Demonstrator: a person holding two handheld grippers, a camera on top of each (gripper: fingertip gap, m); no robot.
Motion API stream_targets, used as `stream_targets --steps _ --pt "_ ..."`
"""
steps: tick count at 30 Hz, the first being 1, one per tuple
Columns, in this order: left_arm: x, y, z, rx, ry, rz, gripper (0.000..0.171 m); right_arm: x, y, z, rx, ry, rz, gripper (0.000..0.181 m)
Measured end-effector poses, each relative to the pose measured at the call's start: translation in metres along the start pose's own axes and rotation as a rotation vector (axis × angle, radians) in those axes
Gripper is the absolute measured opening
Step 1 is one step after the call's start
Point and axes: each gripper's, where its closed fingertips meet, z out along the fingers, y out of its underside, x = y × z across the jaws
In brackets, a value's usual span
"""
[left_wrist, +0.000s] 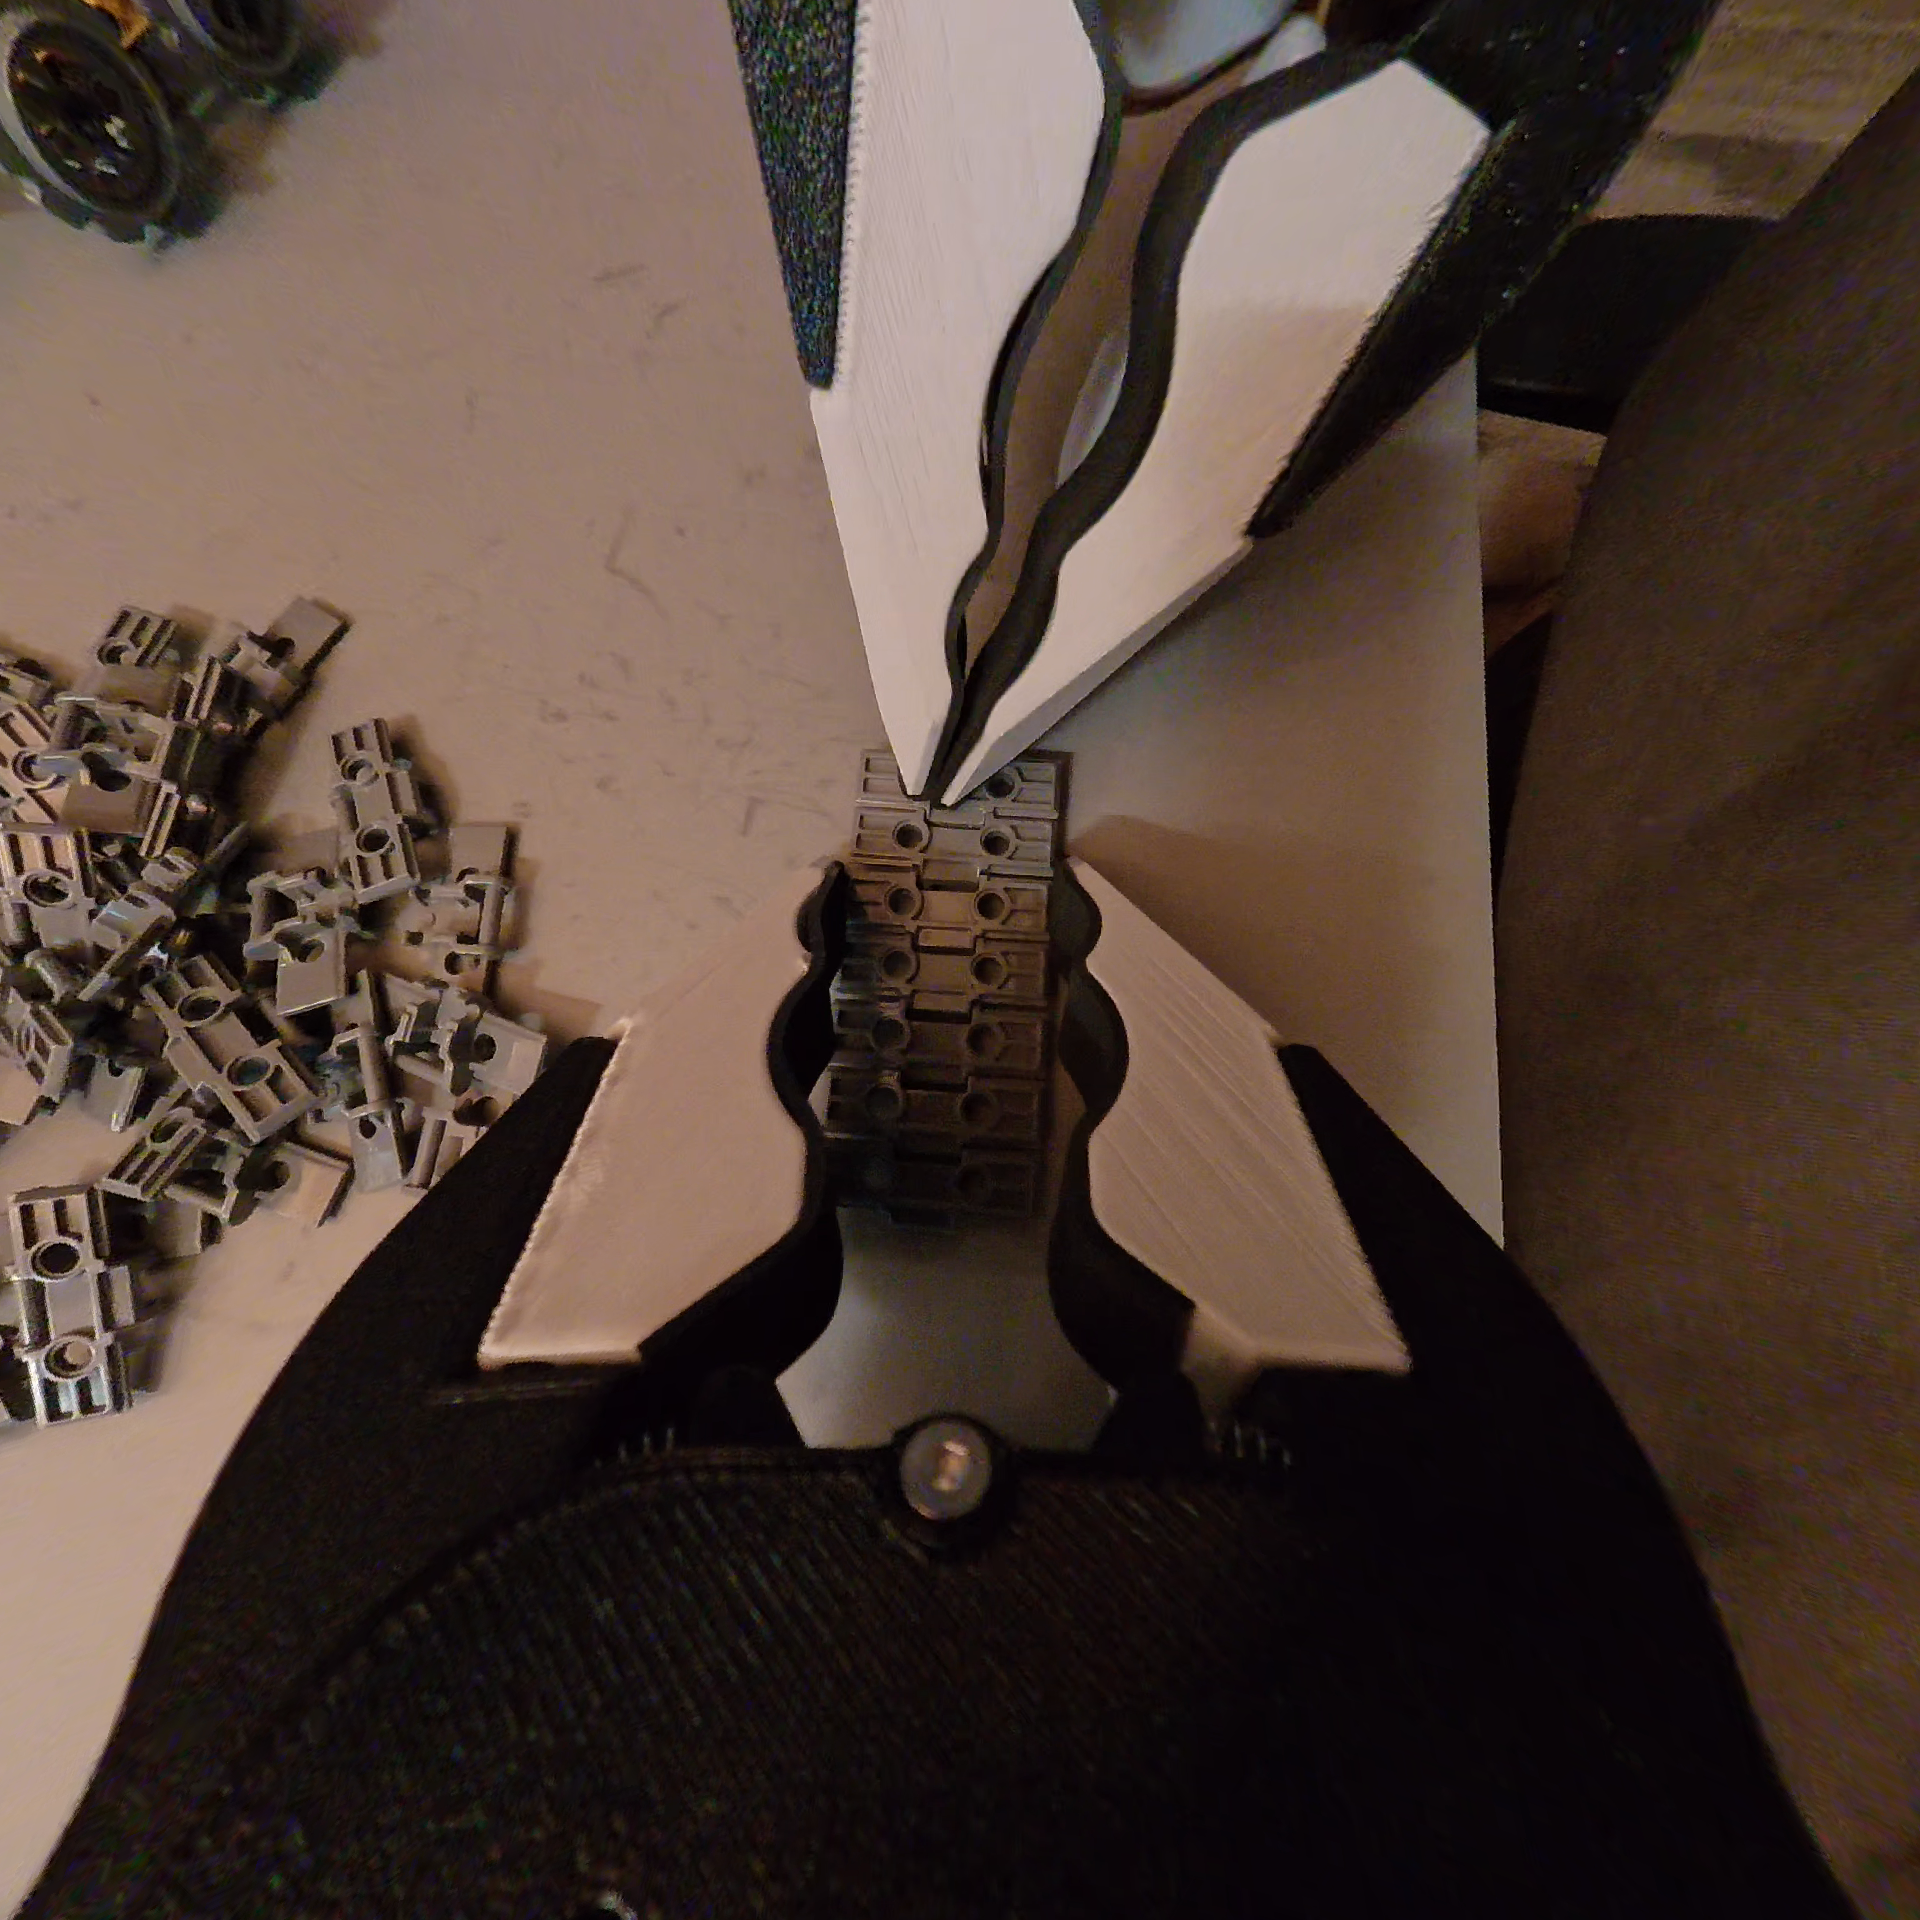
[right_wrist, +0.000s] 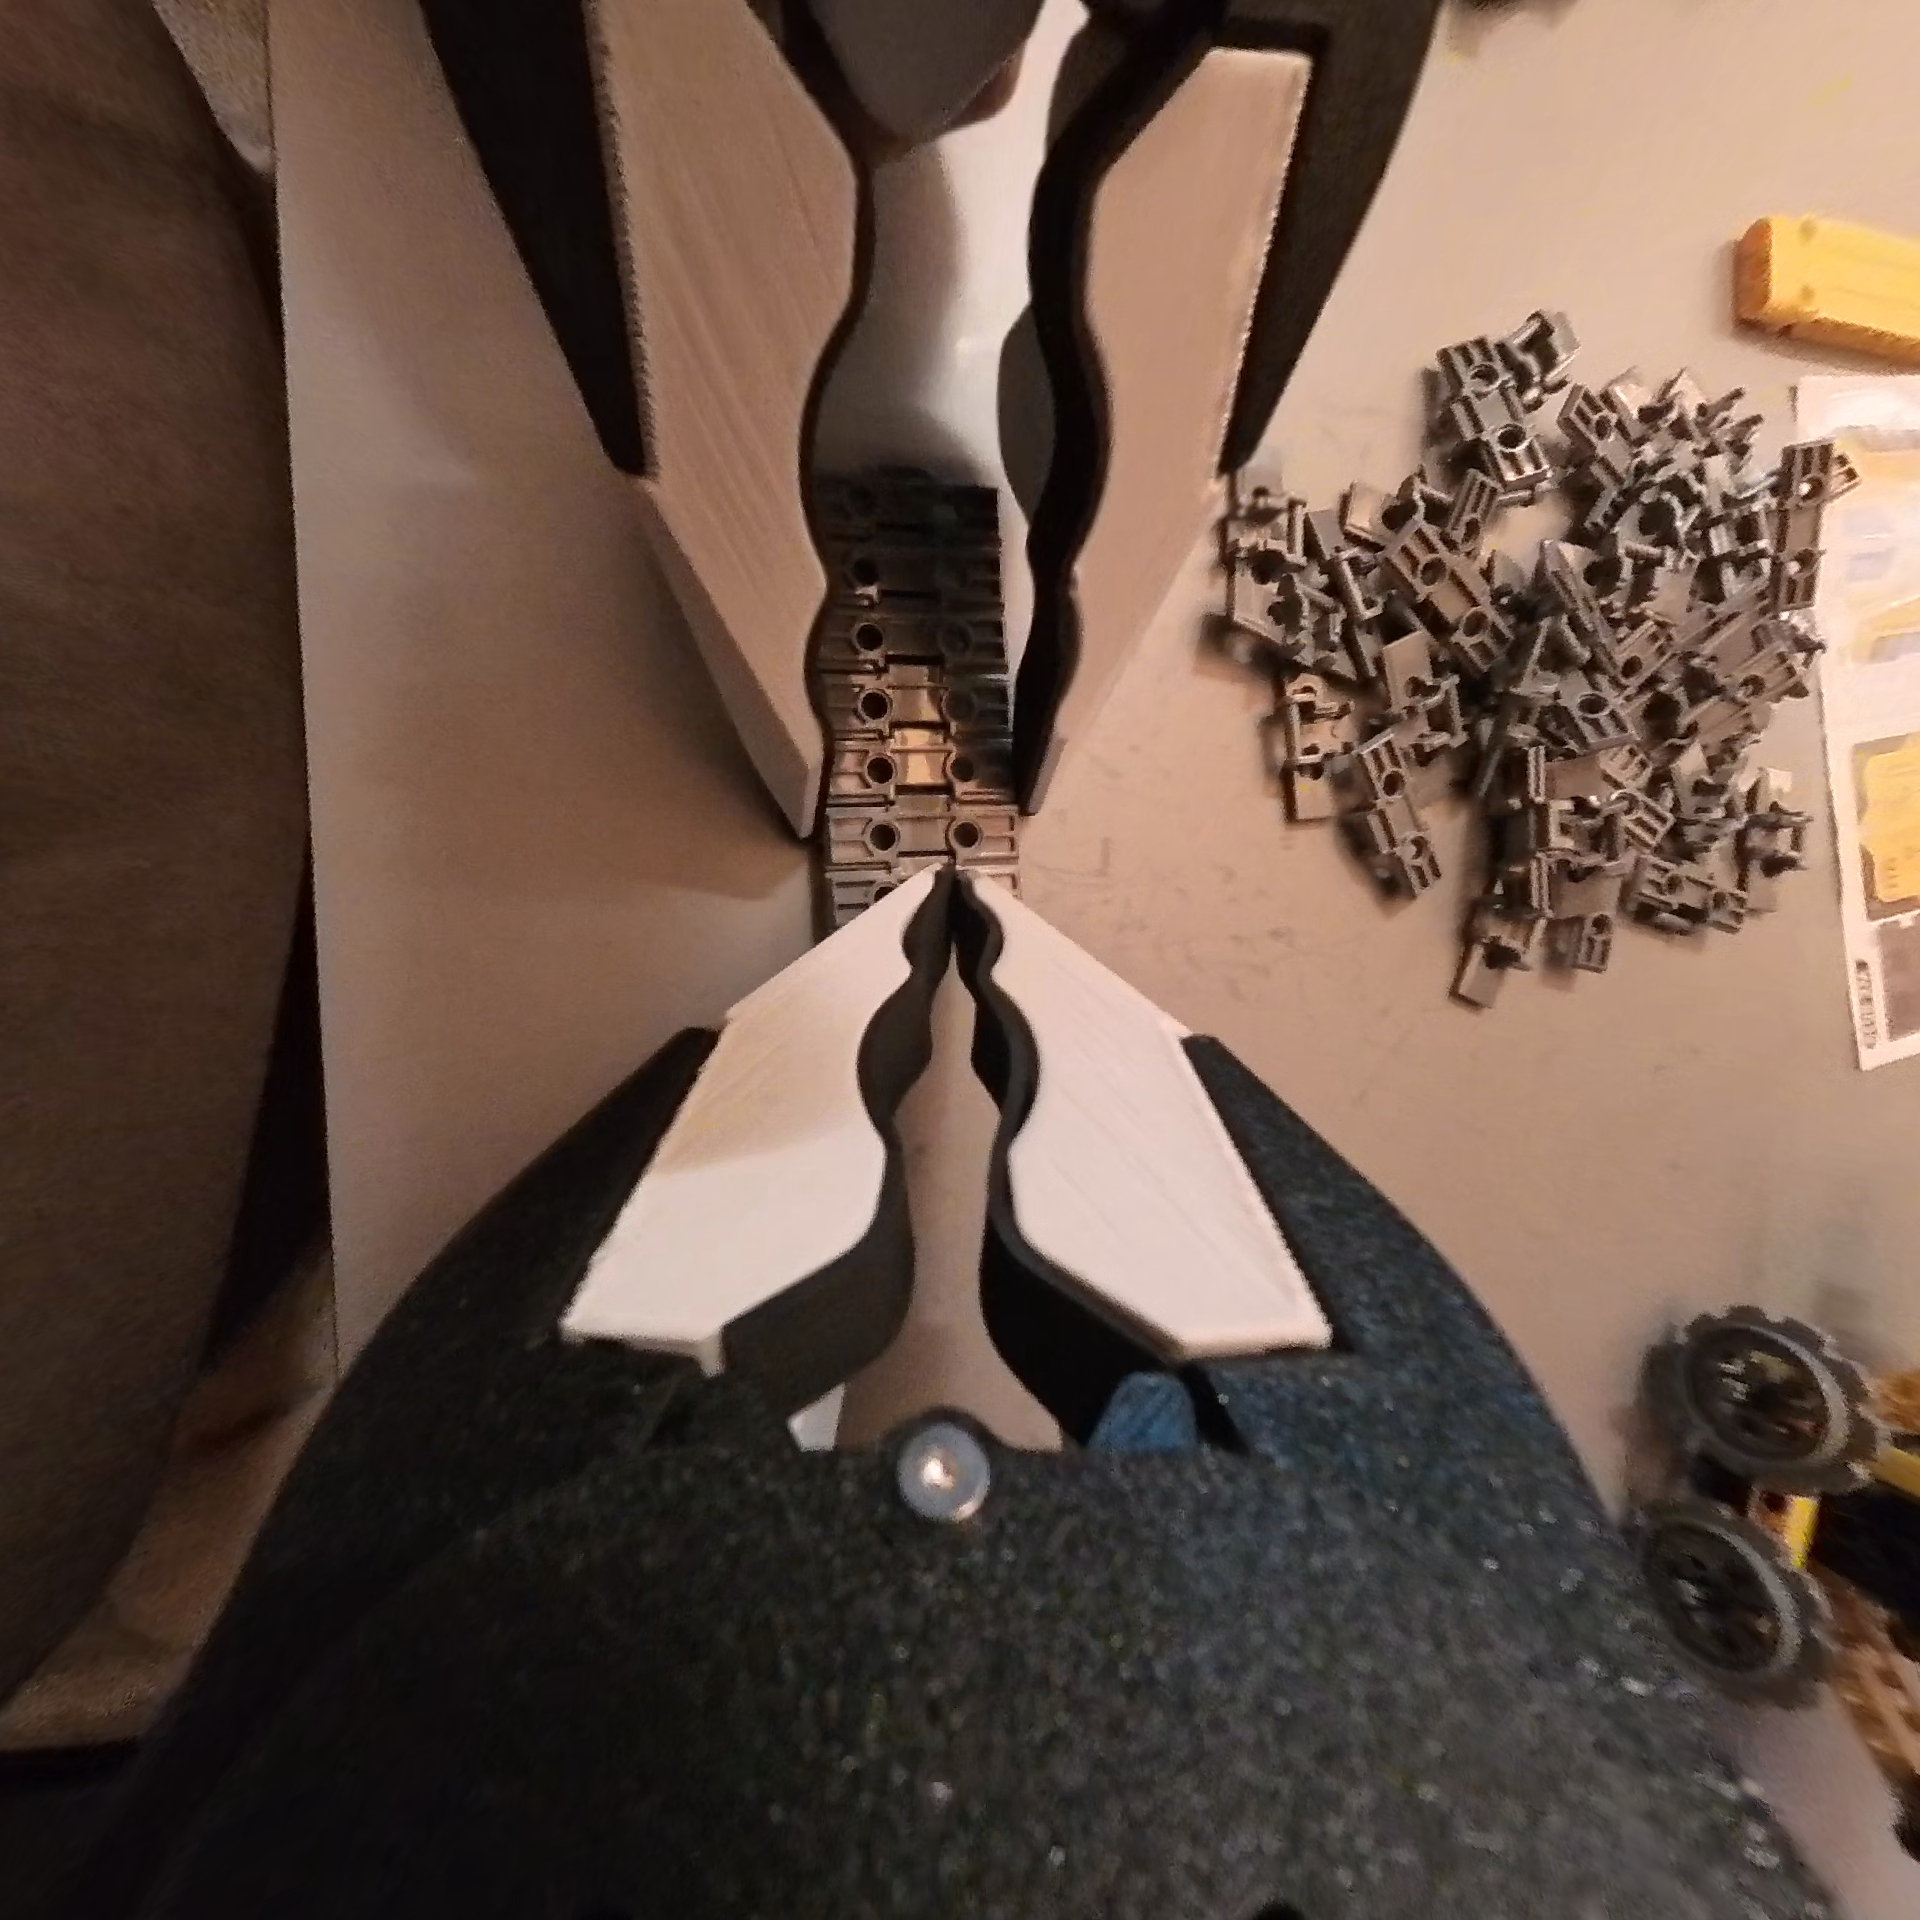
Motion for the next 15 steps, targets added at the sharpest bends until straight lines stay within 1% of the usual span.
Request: stream_targets --steps 1,3,7,8,9,10,11,12,14,15 --pt "0.0 0.0 0.0 0.0 -0.001 0.0 0.037 0.0 0.0 0.0 0.021 -0.005 0.024 0.0" --pt "0.0 0.0 0.0 0.0 0.003 -0.004 0.037 0.0 0.0 0.0 0.054 -0.009 0.05 0.0" --pt "-0.003 0.0 0.0 -0.001 -0.012 -0.012 0.037 0.002 -0.001 -0.002 0.121 0.018 0.03 0.0" --pt "-0.003 0.0 0.0 -0.001 -0.014 -0.01 0.037 0.005 -0.001 -0.002 0.143 0.033 0.055 0.006" --pt "-0.003 0.0 0.0 0.0 -0.016 -0.009 0.038 0.008 -0.002 -0.004 0.168 0.037 0.078 0.017" --pt "-0.003 0.0 0.0 0.0 -0.018 -0.009 0.037 0.01 -0.005 -0.008 0.197 0.032 0.101 0.024" --pt "-0.003 0.0 0.0 0.0 -0.021 -0.01 0.039 0.014 -0.007 -0.012 0.229 0.036 0.128 0.026" --pt "-0.005 0.0 0.0 0.001 -0.033 -0.015 0.045 0.02 -0.009 -0.017 0.259 0.043 0.156 0.03" --pt "-0.007 -0.002 -0.002 0.015 -0.039 -0.021 0.064 0.036 -0.007 -0.021 0.284 0.072 0.213 0.038" --pt "-0.008 -0.004 -0.004 0.035 -0.047 -0.027 0.066 0.045 -0.003 -0.021 0.278 0.097 0.238 0.04"
